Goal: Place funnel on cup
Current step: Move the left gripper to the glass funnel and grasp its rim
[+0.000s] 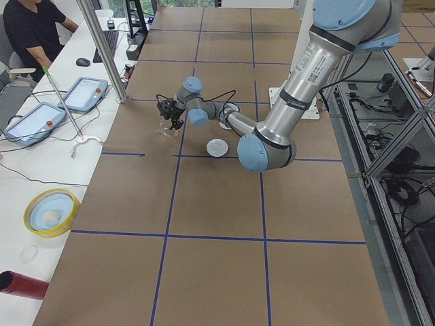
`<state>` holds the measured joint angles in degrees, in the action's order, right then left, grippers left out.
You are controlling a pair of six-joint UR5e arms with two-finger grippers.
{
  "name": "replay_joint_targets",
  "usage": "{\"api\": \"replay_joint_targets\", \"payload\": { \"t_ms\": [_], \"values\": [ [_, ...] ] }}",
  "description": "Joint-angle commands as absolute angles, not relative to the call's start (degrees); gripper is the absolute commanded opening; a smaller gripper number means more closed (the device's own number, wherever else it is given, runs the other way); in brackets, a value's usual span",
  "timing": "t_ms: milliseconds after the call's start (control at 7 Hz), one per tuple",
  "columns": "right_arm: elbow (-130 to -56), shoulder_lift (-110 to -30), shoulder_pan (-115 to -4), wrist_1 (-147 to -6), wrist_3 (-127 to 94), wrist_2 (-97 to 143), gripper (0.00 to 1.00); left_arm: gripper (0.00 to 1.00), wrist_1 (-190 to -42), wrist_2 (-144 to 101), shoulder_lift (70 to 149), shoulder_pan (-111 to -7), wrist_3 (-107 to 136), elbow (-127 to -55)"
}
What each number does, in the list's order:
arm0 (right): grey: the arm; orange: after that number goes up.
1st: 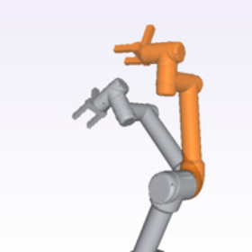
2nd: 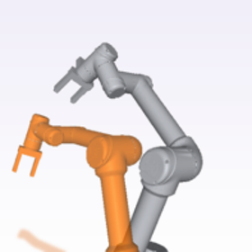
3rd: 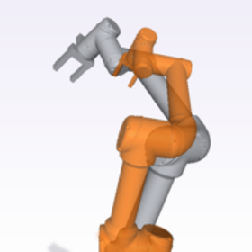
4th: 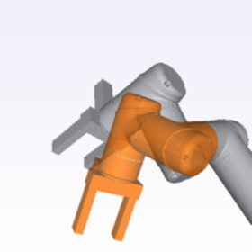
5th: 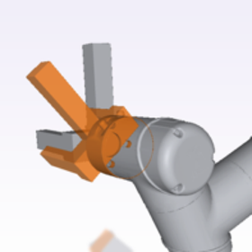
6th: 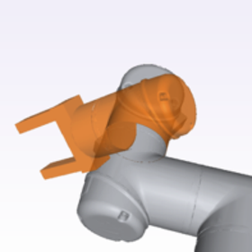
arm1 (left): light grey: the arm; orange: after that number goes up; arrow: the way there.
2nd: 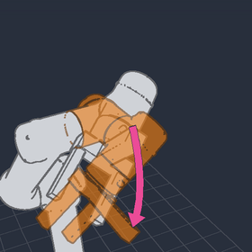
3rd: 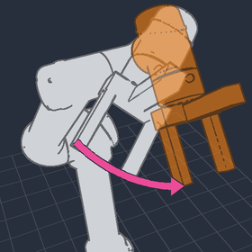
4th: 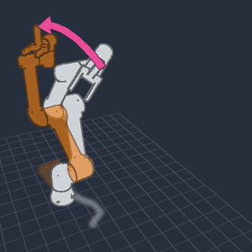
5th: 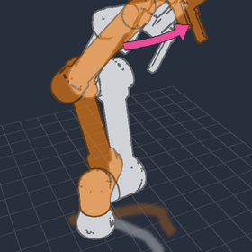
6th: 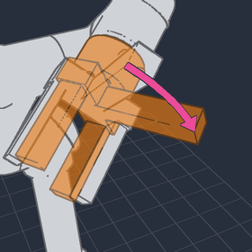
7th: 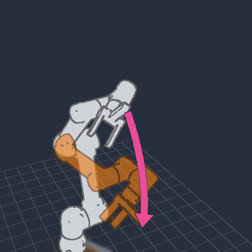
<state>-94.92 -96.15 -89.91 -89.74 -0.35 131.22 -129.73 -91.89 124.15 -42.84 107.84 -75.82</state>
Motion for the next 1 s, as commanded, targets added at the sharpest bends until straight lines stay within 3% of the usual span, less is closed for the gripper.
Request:
{"api": "replay_joint_targets", "payload": {
  "t_ms": [0, 571, 857],
  "values": [
    [-94.9, -96.2, -89.9, -89.7, -0.4, 131.2, 1.00, 0.00, -131.2, -91.1, 124.5, -42.6, 107.6, -75.3],
    [-94.9, -96.2, -89.9, -89.7, -0.4, 131.2, 1.00, 0.00, -130.7, -93.2, 124.4, -43.4, 107.2, -79.3],
    [-94.9, -96.2, -89.9, -89.7, -0.4, 131.2, 1.00, 0.00, -128.4, -103.0, 120.3, -48.7, 107.1, -88.7]
  ]
}}
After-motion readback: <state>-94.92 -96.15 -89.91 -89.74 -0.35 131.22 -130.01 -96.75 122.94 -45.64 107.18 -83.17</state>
